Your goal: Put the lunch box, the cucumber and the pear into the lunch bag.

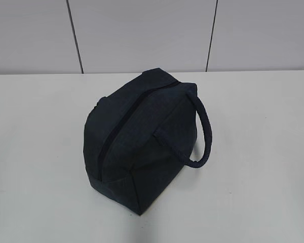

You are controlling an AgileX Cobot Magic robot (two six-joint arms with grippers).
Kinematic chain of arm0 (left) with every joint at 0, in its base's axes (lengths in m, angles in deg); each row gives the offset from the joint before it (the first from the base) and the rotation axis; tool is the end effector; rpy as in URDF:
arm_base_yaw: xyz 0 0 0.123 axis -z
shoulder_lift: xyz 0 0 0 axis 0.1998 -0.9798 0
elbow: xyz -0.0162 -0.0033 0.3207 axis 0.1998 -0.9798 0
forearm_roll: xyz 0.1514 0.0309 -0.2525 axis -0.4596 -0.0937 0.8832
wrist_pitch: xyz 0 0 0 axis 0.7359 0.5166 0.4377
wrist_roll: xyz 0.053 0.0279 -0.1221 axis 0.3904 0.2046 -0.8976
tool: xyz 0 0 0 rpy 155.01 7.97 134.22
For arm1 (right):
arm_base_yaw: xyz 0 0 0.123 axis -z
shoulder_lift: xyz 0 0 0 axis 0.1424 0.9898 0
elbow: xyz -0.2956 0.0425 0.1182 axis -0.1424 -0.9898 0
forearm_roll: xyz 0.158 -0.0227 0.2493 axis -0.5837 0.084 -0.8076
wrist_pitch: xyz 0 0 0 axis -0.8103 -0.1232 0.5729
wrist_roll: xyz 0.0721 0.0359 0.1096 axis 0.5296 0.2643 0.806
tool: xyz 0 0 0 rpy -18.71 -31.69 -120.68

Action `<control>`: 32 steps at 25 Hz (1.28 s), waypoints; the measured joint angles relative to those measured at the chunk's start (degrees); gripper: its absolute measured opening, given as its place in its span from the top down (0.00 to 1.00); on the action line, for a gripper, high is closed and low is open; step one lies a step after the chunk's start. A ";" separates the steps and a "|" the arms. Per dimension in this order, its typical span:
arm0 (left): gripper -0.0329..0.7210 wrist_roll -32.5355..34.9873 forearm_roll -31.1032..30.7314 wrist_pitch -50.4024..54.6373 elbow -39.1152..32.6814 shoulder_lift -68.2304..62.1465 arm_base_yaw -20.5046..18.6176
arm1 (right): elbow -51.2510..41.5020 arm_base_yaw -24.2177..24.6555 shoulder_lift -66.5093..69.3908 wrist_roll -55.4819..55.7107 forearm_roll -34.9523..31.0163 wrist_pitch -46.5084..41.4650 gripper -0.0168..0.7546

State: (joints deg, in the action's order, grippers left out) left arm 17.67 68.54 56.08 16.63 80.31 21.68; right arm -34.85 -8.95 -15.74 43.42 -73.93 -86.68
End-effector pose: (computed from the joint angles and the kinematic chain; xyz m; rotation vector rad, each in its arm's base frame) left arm 0.0319 -0.0048 0.2792 0.2905 2.0515 -0.0358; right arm 0.0287 -0.0046 0.2678 -0.0939 2.1212 -0.0886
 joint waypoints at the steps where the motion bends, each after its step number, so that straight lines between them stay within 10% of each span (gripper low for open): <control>1: 0.63 0.00 0.00 -0.07 0.00 0.24 -1.26 | 0.00 0.00 0.00 0.00 0.00 0.00 0.41; 8: 0.64 0.00 0.00 -0.13 0.00 0.85 -9.36 | 0.00 0.00 0.00 0.00 0.00 0.04 0.41; 32: 0.64 0.00 2.94 -0.13 0.00 0.85 -9.80 | 0.00 0.00 0.00 0.00 0.00 0.13 0.41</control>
State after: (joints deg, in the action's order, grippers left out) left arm 17.67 71.48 55.95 16.63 81.16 11.88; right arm -34.85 -8.95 -15.74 43.42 -73.93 -86.55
